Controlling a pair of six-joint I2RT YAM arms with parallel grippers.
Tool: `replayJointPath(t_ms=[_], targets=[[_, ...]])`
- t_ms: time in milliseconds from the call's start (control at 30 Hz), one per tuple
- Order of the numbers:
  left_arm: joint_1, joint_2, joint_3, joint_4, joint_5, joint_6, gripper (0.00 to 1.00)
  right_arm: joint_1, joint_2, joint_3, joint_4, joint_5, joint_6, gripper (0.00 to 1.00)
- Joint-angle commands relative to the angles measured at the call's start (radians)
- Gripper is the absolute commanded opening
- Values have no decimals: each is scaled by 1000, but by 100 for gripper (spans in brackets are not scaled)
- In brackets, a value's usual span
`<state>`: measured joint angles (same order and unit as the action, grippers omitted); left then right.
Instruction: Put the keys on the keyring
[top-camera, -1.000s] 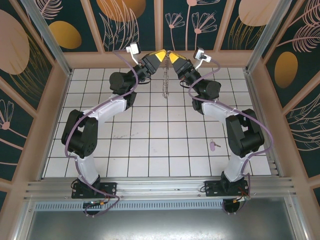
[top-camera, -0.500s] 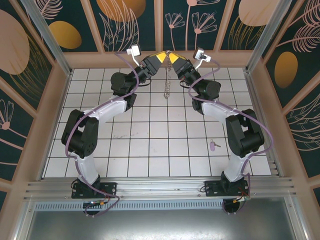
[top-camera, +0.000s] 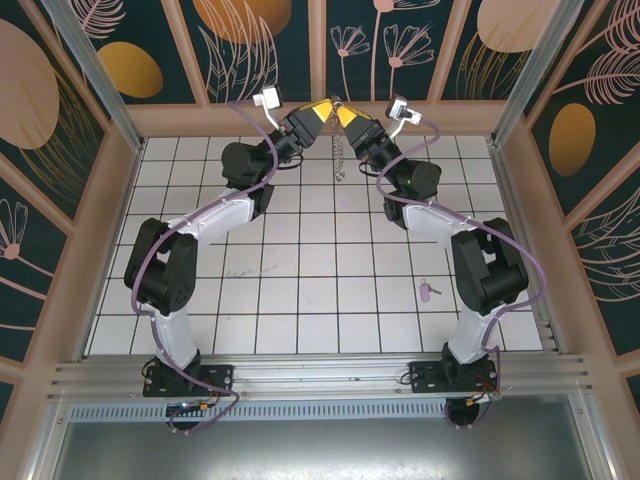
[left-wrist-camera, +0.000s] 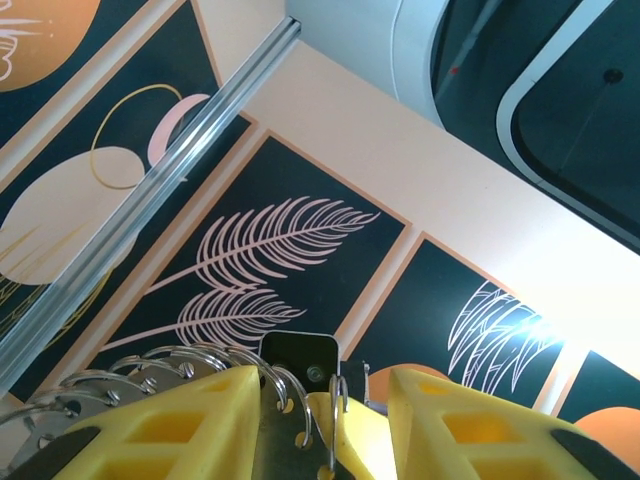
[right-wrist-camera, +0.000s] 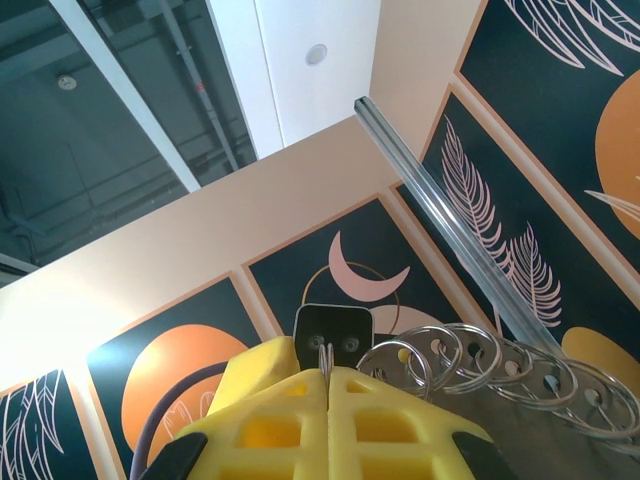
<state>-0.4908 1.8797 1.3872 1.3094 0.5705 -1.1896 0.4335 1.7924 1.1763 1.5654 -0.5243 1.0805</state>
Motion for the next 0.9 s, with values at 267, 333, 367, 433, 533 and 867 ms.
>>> replayJointPath(t_ms=[267,333,367,433,533,867], targets=[[-8,30,49,10,16,14,38,11,5,31,170,-16,20,0],[-8,33,53,7,16,14,38,13,6,31,170,-17,21,0],[-9,35,56,5,18,14,37,13,7,30,170,-16,21,0],[-10,38,59,4,19,16,36,14,9,29,170,-16,21,0],[-11,39,57,2,20,18,33,14,10,31,170,-17,22,0],[-17,38,47,-4,20,27,16,16,11,29,169,-20,24,0]])
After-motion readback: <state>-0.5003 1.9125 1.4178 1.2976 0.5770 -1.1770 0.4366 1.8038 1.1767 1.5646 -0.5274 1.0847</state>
